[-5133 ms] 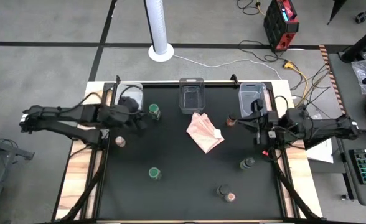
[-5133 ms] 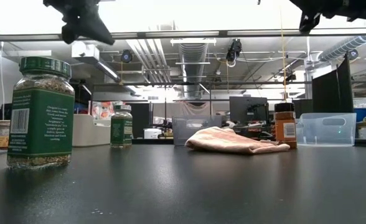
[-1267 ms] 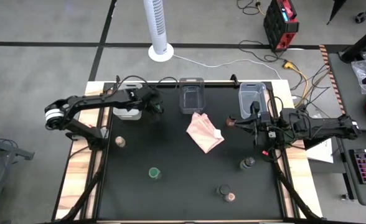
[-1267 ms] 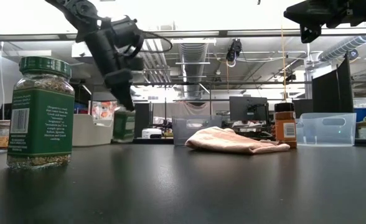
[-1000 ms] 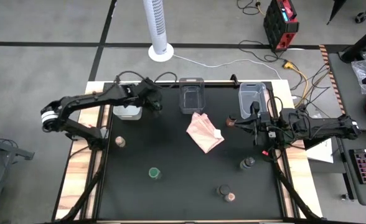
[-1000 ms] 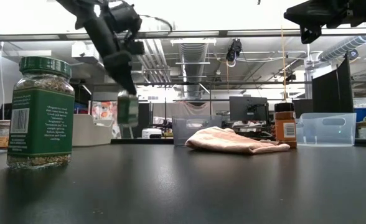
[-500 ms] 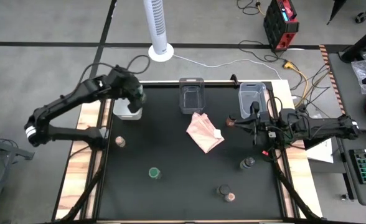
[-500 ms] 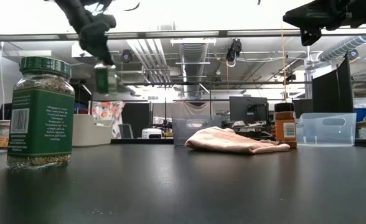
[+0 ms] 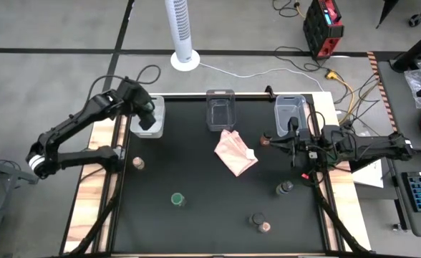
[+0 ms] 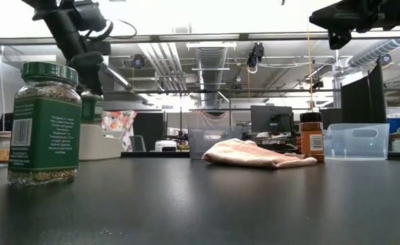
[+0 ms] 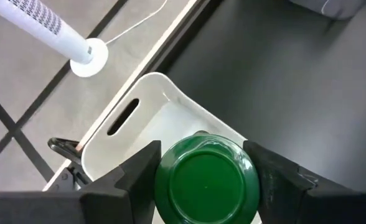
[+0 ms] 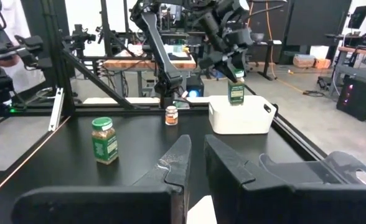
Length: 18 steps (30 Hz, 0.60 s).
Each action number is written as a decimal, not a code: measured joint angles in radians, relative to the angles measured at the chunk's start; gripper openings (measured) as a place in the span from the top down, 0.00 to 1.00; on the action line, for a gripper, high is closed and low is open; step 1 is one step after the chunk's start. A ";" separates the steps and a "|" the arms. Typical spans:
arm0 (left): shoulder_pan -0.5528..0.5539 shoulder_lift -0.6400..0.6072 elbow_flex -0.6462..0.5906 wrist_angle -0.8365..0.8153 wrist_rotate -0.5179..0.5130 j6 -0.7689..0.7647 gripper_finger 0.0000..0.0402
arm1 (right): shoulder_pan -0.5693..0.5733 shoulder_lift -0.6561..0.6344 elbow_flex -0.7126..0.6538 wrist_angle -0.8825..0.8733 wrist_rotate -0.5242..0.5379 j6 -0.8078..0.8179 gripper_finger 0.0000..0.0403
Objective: Sort spices by type
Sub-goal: Put the top green seasoning bottle into the white bin
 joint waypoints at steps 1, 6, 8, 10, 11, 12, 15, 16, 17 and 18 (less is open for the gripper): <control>0.000 0.001 0.000 0.003 0.000 0.008 0.53 | 0.000 0.000 -0.001 0.000 0.000 -0.002 0.90; 0.001 0.018 -0.001 0.012 0.002 0.035 0.53 | 0.000 0.000 -0.001 0.000 0.000 -0.005 0.90; 0.001 0.029 -0.001 0.011 0.002 0.038 0.53 | 0.000 0.000 -0.001 0.000 0.000 -0.005 0.90; 0.001 0.038 -0.001 0.017 0.002 0.039 0.53 | 0.000 0.000 -0.001 0.000 0.000 -0.005 0.90; 0.001 0.043 -0.001 0.020 0.002 0.039 0.53 | 0.000 0.000 -0.001 0.000 0.000 -0.005 0.90; 0.001 0.049 -0.001 0.021 0.002 0.039 0.53 | 0.000 0.000 -0.003 0.000 0.000 -0.006 0.90; 0.001 0.067 -0.003 0.022 0.002 0.038 0.53 | 0.000 0.000 -0.009 0.000 0.000 -0.023 0.90; 0.001 0.073 -0.003 0.026 0.002 0.037 0.53 | 0.000 0.000 -0.014 0.006 -0.001 -0.031 0.90; 0.001 0.081 -0.003 0.030 0.003 0.034 0.53 | 0.000 0.000 -0.017 0.011 -0.001 -0.035 0.90; 0.001 0.090 -0.003 0.033 0.003 0.032 0.53 | 0.000 0.000 -0.020 0.016 -0.001 -0.038 0.90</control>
